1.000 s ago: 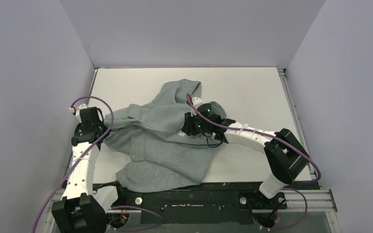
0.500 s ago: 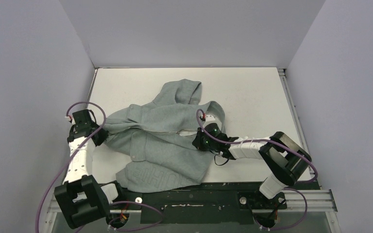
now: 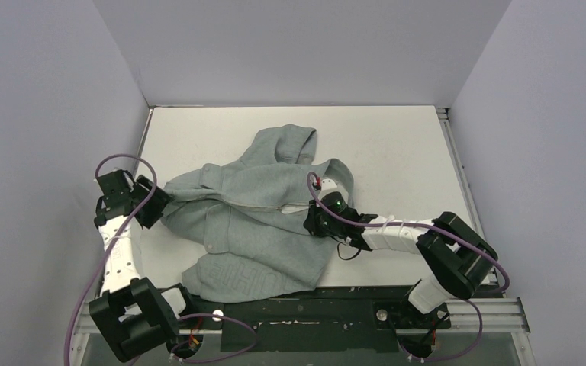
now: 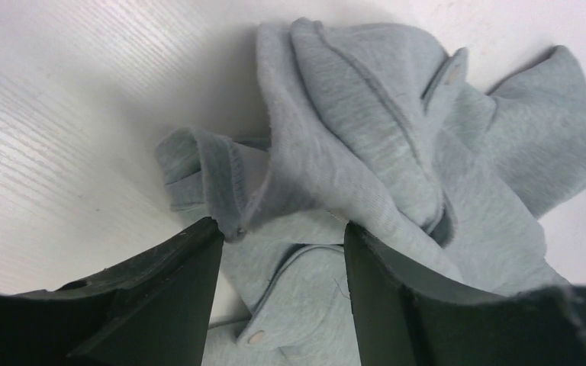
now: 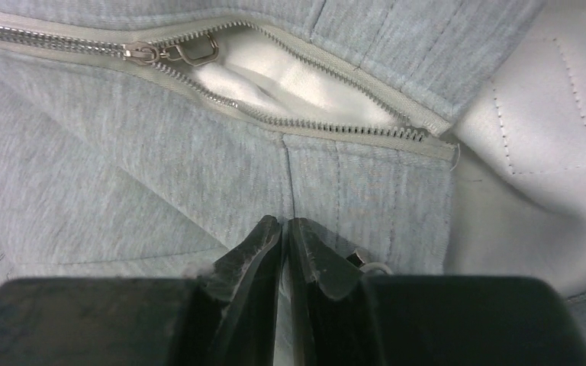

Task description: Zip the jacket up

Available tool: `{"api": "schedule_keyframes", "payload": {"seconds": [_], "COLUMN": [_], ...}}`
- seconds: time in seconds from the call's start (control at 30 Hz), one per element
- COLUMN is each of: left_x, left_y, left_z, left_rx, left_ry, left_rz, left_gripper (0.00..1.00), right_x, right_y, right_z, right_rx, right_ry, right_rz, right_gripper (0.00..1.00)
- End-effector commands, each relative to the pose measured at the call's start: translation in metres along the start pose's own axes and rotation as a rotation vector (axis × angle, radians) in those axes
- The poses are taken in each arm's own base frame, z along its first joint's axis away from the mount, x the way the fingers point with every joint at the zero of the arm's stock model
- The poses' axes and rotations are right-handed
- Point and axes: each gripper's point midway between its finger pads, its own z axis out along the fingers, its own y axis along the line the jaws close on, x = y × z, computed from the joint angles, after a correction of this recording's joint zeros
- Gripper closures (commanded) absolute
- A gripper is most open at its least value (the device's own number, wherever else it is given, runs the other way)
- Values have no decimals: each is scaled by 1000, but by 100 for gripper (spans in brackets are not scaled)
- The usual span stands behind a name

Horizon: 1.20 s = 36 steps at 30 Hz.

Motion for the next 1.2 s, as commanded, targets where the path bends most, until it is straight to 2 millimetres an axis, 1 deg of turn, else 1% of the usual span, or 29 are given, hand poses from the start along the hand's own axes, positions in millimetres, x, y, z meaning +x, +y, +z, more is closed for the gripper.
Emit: {"api": "schedule_keyframes", "payload": {"seconds": [0.0, 0.03, 0.07, 0.1, 0.13, 0.2, 0.3, 0.33, 0.43, 0.5, 0.53, 0.57, 0.63, 0.7, 0.8, 0.9, 1.0, 1.07, 1.17], "left_x": [-31, -35, -36, -34, -30, -10, 39, 61, 124, 166, 184, 198, 215, 221, 211, 200, 193, 196, 203], "left_y": [-44, -51, -60, -74, -94, -123, -158, -167, -173, -174, -171, -171, -173, -173, -169, -170, -170, -165, -161], "left_z": [-42, -50, -58, -66, -72, -79, -76, -76, -69, -68, -63, -62, -58, -52, -41, -35, -26, -15, -4], "left_rx": [106, 112, 136, 184, 257, 356, 473, 494, 507, 526, 529, 547, 562, 553, 510, 496, 461, 416, 383], "left_ry": [-119, -139, -148, -150, -153, -109, 20, 54, 156, 225, 254, 271, 278, 263, 198, 137, 98, 98, 114], "left_rz": [105, 123, 150, 188, 227, 260, 300, 327, 358, 341, 311, 286, 237, 210, 173, 103, 63, 60, 74], "left_gripper": [41, 35, 16, 4, 3, 3, 3, 3, 3, 3, 3, 3, 3, 3, 3, 3, 3, 3, 3], "right_x": [-30, -33, -35, -37, -39, -41, -44, -45, -46, -46, -46, -46, -45, -45, -47, -48, -49, -49, -50], "right_y": [17, 19, 21, 22, 23, 25, 25, 24, 23, 23, 23, 23, 23, 24, 24, 25, 24, 24, 24], "right_z": [-11, -12, -12, -12, -13, -13, -15, -16, -17, -18, -19, -19, -19, -19, -20, -20, -21, -21, -21], "right_rx": [-39, -45, -52, -56, -59, -63, -60, -59, -54, -55, -56, -57, -58, -61, -61, -60, -53, -52, -52], "right_ry": [-68, -74, -79, -83, -86, -90, -103, -107, -119, -126, -128, -128, -129, -132, -134, -133, -133, -135, -137], "right_rz": [-21, -19, -20, -21, -21, -24, -24, -22, -11, -1, 2, 6, 10, 14, 16, 8, 5, 7, 9], "right_gripper": [88, 87, 87, 87, 86, 86, 85, 85, 85, 85, 85, 85, 85, 85, 85, 85, 85, 85, 85]}}
